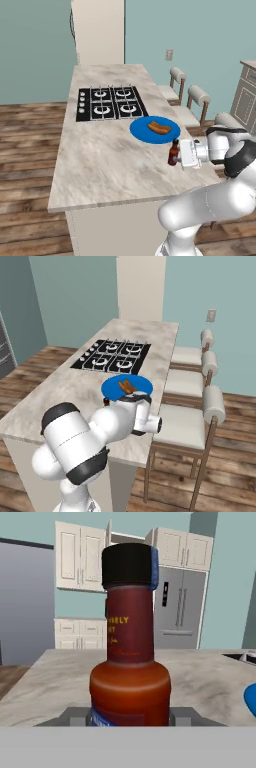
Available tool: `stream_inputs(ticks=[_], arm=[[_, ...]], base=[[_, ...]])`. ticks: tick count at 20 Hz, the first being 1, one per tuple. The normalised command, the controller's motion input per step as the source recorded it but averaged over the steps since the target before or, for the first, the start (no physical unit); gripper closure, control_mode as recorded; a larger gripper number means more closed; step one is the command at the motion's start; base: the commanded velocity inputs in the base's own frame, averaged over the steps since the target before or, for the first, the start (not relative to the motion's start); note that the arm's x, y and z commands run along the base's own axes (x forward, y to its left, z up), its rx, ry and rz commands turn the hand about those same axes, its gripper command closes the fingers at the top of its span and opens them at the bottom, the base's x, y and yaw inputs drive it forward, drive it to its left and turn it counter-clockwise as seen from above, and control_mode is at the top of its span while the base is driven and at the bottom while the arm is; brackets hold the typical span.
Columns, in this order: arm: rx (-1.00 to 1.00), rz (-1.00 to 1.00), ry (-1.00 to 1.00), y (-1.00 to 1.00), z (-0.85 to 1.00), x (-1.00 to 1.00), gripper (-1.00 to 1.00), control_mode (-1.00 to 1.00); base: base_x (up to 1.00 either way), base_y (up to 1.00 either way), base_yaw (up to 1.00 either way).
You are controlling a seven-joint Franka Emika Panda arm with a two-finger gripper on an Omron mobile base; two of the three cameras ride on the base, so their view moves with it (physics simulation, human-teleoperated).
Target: Move the hot dog bun to the plate on the dining table and place the condiment next to that plate. Then navigate to the fridge and take the sausage and place it on the plate as well.
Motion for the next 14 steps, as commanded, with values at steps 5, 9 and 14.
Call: stream_inputs(ticks=[5,9,14], arm=[[0.0,0.04,0.0,0.0,-0.15,0.03,1.0,-1.0],[0.0,0.02,0.0,0.04,-0.14,0.0,1.0,-1.0],[0.0,0.01,0.0,0.04,-0.16,0.0,1.0,-1.0]], base=[[0.0,0.0,0.0],[0.0,0.0,0.0],[0.0,0.0,0.0]])
